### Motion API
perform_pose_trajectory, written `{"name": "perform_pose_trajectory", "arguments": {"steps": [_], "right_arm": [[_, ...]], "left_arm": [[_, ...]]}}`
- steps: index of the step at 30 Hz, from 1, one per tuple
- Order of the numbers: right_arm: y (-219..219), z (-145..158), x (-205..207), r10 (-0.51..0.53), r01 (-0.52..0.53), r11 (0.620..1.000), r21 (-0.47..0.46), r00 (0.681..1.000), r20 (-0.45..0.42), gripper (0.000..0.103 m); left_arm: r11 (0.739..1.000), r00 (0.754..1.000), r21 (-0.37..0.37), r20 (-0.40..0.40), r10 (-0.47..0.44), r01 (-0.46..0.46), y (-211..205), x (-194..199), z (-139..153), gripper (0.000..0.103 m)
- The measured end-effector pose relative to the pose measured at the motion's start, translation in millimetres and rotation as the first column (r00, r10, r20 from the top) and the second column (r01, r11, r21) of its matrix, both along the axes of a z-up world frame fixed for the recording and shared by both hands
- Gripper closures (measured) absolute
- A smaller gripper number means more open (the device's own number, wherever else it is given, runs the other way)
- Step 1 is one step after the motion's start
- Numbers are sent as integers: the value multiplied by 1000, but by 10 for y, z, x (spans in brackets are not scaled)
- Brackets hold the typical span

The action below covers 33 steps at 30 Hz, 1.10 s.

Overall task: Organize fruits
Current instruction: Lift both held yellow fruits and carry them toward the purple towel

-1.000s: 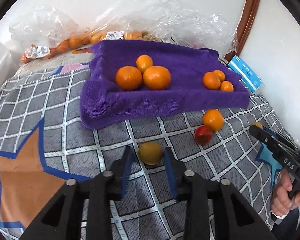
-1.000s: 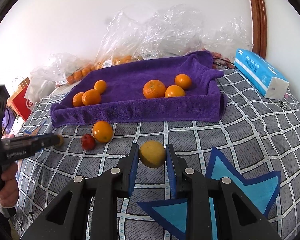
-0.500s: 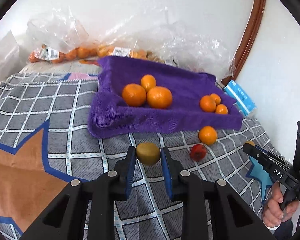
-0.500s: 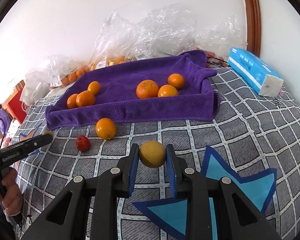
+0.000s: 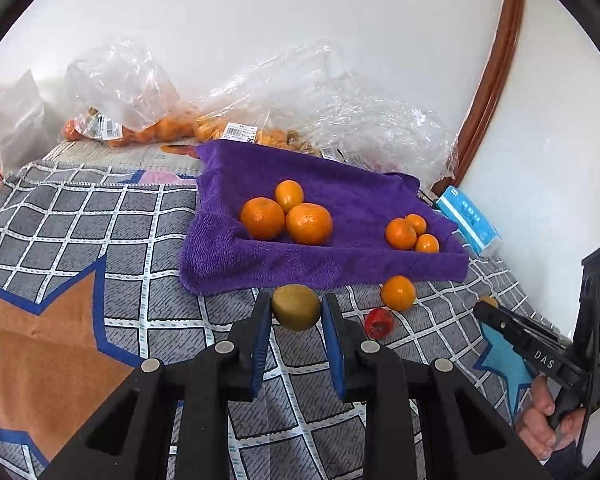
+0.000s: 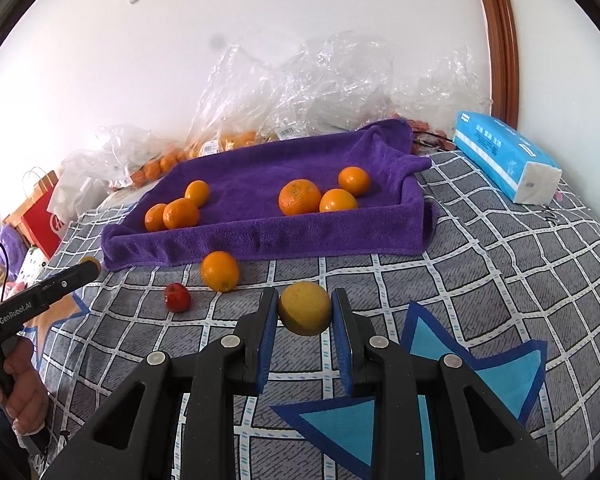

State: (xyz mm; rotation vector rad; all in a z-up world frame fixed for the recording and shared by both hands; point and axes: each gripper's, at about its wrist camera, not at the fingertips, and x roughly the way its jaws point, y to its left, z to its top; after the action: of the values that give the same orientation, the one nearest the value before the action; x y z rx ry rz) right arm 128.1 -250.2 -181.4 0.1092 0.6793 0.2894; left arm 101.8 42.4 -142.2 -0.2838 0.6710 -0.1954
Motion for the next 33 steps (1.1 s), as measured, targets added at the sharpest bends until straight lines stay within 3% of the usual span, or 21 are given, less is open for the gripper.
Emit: {"name": "perform_pose_trajectory", "arguments": {"steps": [15, 33], "right_arm": [[-22, 31, -85, -31, 31, 999, -17, 999, 9, 76], [26, 253, -396, -47, 47, 999, 23, 999, 18, 76]], "left_arm": [[999, 998, -13, 58, 32, -31, 37, -89, 74, 79], [994, 996, -99, 81, 47, -39, 152, -145, 130, 79]]}}
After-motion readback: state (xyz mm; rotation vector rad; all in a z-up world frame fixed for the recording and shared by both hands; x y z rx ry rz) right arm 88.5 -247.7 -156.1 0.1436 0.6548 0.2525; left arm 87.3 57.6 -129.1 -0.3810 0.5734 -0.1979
